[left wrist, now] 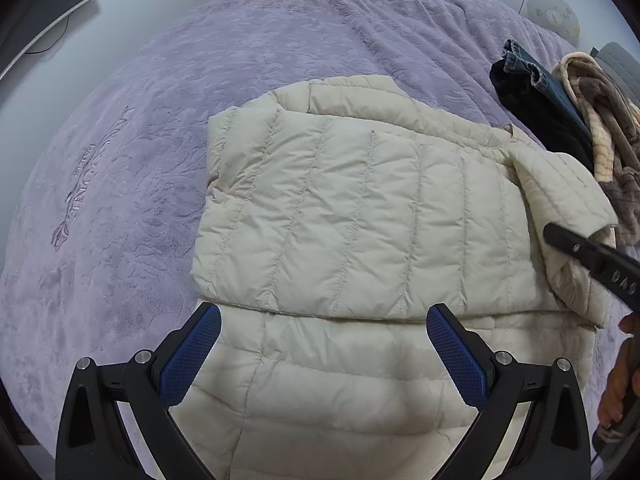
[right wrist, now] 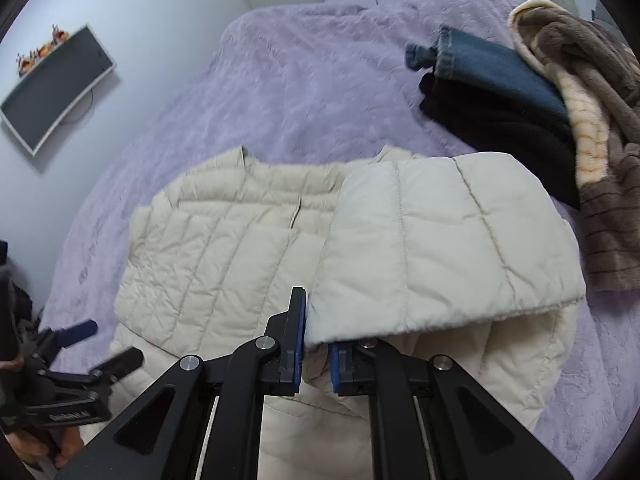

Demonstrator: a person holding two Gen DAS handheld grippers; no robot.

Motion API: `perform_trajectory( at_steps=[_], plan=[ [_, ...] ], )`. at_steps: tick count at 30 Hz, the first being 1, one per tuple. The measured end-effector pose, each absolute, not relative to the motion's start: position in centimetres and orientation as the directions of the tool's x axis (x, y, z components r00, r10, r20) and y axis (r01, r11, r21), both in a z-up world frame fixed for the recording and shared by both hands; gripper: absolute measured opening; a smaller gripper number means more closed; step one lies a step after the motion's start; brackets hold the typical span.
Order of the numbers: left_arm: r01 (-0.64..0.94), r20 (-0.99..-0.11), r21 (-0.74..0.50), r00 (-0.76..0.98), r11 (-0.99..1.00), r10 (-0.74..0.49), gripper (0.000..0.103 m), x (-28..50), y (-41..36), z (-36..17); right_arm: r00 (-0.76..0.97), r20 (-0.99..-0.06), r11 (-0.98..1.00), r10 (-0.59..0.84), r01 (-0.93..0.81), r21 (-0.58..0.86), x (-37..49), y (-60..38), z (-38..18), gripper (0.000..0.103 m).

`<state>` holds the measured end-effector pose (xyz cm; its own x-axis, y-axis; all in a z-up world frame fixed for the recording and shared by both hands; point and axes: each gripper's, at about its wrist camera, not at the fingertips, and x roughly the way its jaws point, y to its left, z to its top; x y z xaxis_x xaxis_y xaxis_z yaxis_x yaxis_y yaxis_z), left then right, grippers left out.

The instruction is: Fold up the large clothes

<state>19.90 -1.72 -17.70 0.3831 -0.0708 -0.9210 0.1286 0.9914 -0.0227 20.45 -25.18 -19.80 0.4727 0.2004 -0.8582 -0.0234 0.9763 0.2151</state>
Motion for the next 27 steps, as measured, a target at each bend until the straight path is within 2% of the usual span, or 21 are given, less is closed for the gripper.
perform_trajectory(
  at_steps=[3,4,6,7,8,10,14,19,21,23,24,27],
  plan=[
    [0.128,-0.920,-0.041,0.382,0.991,-0.088,0.103,20.6,-1.3,-18.6,0.439,-0.885,0.987,0.153,-0.020,0.161,20.5,-24.9,-22.4,0.012],
    [0.131,-0.920,-0.047,0.381,0.990,-0.094,0.103,20.7,-1.3,-18.8,0.438,-0.887,0.987,0.148,-0.016,0.157,20.4,-24.8,-22.7,0.018],
    [0.143,-0.917,-0.058,0.383,0.988,-0.109,0.103,21.0,-1.6,-19.1,0.442,-0.882,0.984,0.164,-0.005,0.181,20.0,-25.1,-22.7,0.039],
    [0.150,-0.916,-0.063,0.385,0.987,-0.117,0.103,21.1,-1.7,-19.2,0.445,-0.877,0.979,0.179,0.004,0.202,19.8,-25.5,-22.6,0.063],
    [0.156,-0.913,-0.071,0.387,0.985,-0.127,0.103,21.3,-1.9,-19.2,0.452,-0.872,0.975,0.188,0.018,0.220,19.4,-25.7,-22.3,0.077],
    [0.162,-0.909,-0.089,0.391,0.983,-0.147,0.103,21.6,-2.2,-19.0,0.464,-0.864,0.966,0.196,0.057,0.251,18.7,-26.5,-21.8,0.078],
    [0.163,-0.899,-0.122,0.399,0.979,-0.179,0.103,22.5,-2.5,-18.7,0.496,-0.827,0.895,0.263,0.196,0.402,17.1,-29.8,-21.0,0.078],
    [0.156,-0.899,-0.135,0.395,0.978,-0.187,0.103,23.6,-2.4,-19.5,0.616,-0.742,0.706,0.264,0.401,0.584,14.9,-35.4,-20.6,0.078],
    [0.150,-0.903,-0.143,0.386,0.978,-0.191,0.103,23.9,-2.2,-20.0,0.654,-0.708,0.612,0.269,0.451,0.649,14.9,-37.3,-21.1,0.070],
    [0.147,-0.908,-0.170,0.361,0.974,-0.213,0.103,24.2,-1.9,-20.5,0.655,-0.710,0.591,0.257,0.475,0.652,15.9,-38.1,-21.5,0.010],
    [0.144,-0.909,-0.199,0.342,0.969,-0.237,0.103,24.5,-1.7,-20.8,0.656,-0.718,0.619,0.235,0.469,0.630,16.6,-37.9,-21.2,0.007],
    [0.123,-0.893,-0.299,0.315,0.946,-0.323,0.103,24.9,-0.4,-21.0,0.657,-0.735,0.796,0.170,0.348,0.495,18.7,-34.7,-18.7,0.007]
  ],
)
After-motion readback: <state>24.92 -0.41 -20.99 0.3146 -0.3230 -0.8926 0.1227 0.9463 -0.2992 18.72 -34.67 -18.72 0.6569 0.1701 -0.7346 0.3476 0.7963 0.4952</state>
